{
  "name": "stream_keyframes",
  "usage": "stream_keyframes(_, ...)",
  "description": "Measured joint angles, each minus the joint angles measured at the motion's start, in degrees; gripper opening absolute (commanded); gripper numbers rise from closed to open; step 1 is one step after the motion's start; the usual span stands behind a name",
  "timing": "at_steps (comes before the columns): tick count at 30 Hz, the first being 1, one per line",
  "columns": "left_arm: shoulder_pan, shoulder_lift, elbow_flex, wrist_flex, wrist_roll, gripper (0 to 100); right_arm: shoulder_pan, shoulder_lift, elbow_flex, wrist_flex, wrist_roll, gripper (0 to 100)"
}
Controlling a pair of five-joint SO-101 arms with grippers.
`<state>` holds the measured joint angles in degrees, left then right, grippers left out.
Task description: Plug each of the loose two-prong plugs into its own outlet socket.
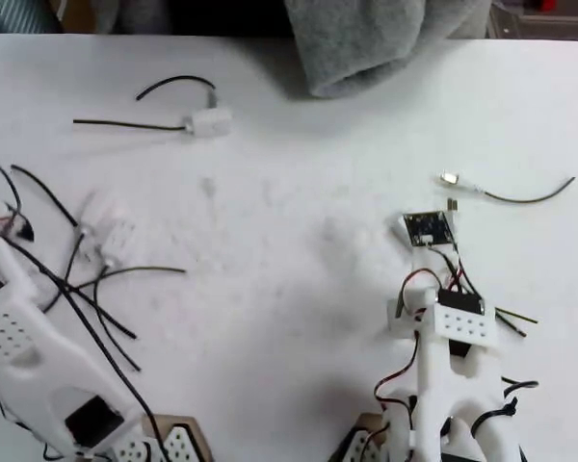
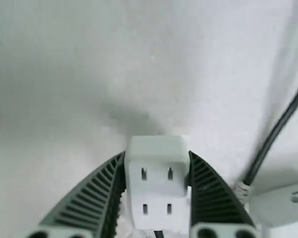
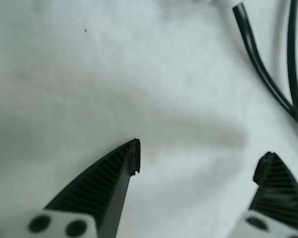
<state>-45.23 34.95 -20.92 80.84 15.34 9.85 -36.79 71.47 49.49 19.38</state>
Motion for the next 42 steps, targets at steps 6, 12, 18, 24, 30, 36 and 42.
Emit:
stream_keyframes(6,4.0,0.0,-20.1,11.9,-0.8,2,0.0,0.0,0.0,0.0,0.0,36.1)
stream_keyframes(12,10.7,0.0,-45.4,19.9,-0.9,2,0.0,0.0,0.0,0.0,0.0,36.1)
stream_keyframes(18,11.9,-0.1,-65.8,20.3,-2.1,2,0.0,0.0,0.0,0.0,0.0,36.1)
stream_keyframes(24,16.1,-1.7,-72.0,21.5,-10.3,2,0.0,0.0,0.0,0.0,0.0,36.1)
stream_keyframes(30,28.4,-7.5,-63.6,21.5,-12.9,2,0.0,0.0,0.0,0.0,0.0,36.1)
stream_keyframes(36,48.1,-12.8,-47.1,21.5,-13.0,2,0.0,0.0,0.0,0.0,0.0,36.1)
stream_keyframes(42,60.1,-12.9,-29.4,15.1,-13.1,2,0.2,0.0,0.0,0.0,0.0,36.1)
